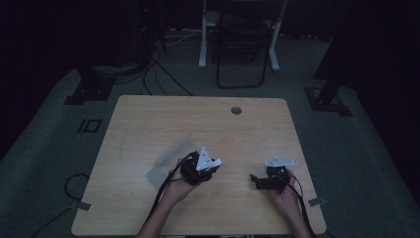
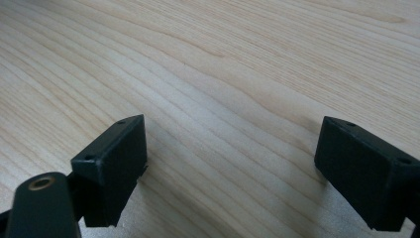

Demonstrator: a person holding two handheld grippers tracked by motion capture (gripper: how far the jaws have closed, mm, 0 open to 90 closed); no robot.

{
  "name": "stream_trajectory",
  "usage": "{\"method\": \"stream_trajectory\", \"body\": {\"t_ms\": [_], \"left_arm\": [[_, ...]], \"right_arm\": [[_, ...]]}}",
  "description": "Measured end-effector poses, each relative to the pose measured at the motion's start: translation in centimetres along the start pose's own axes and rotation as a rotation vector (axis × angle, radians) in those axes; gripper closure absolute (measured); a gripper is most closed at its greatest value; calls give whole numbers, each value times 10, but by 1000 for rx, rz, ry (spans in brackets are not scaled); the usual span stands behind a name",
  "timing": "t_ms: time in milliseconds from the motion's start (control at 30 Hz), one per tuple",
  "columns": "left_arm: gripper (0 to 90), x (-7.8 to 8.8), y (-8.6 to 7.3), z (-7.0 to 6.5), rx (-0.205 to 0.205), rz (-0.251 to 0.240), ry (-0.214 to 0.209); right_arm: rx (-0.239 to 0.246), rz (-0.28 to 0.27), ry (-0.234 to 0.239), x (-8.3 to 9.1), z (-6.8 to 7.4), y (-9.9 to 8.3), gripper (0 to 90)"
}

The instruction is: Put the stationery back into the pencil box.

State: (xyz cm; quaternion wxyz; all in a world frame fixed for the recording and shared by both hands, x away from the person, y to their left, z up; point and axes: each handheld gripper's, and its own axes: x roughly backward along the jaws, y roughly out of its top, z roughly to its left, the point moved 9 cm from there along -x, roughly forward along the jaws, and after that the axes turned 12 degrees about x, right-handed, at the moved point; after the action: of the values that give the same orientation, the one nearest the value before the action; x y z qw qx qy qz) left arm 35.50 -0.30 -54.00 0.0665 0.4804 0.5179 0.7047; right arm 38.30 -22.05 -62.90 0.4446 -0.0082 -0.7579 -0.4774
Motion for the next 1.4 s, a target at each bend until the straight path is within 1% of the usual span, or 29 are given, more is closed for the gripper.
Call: {"method": "stream_trajectory", "body": {"t_ms": [200, 367, 567, 1133, 1400], "left_arm": [[709, 2, 0, 4, 7, -4, 9], [709, 5, 0, 9, 7, -4, 22], [709, 9, -1, 15, 17, -8, 37], [709, 14, 0, 25, 16, -11, 60], [709, 18, 0, 30, 26, -19, 70]], "right_arm": [[-1, 0, 0, 0, 0, 0, 128], [-1, 0, 0, 0, 0, 0, 128], [-1, 0, 0, 0, 0, 0, 128], [-1, 0, 0, 0, 0, 0, 127], [-1, 0, 0, 0, 0, 0, 127]]}}
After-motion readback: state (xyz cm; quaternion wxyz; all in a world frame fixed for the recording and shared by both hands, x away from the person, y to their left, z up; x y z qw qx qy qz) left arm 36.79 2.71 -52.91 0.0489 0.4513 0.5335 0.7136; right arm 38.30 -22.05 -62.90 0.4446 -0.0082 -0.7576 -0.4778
